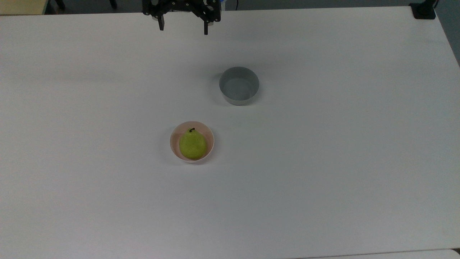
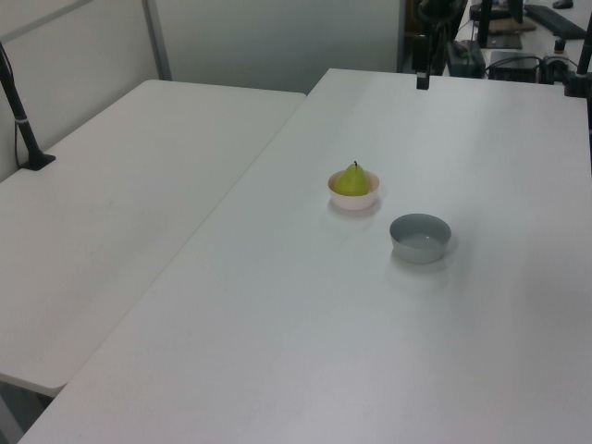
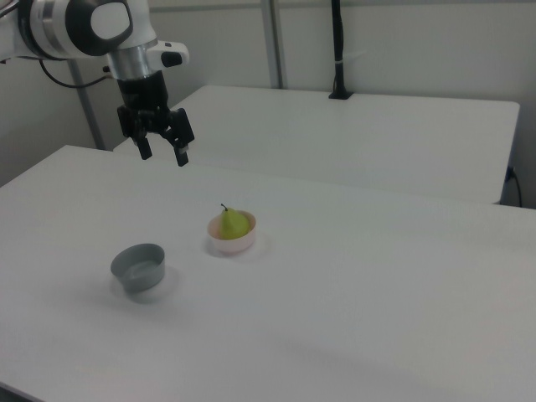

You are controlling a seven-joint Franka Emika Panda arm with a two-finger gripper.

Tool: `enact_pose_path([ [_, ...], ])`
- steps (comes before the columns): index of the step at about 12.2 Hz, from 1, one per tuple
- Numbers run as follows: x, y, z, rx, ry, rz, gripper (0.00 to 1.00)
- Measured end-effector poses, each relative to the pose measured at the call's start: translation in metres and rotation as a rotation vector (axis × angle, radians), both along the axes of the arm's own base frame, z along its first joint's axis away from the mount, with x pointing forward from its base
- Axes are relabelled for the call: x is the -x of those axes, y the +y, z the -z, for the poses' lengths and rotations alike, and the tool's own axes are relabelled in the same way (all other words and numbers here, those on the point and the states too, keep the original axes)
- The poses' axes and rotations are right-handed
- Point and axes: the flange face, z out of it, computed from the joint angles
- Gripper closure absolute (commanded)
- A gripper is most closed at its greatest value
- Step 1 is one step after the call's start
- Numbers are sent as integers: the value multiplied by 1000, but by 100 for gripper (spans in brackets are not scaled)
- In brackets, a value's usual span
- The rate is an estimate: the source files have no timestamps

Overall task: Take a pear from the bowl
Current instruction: 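Move the open gripper over the pink bowl and lower onto the pear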

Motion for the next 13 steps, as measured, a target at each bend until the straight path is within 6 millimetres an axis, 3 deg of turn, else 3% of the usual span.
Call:
enact_pose_path([
  [3,-9,-2,6,-1,-33,-6,0],
  [7,-39,-17,40,3,-81,-16,0],
  [13,-85,-13,124,13,-105,-66,0],
])
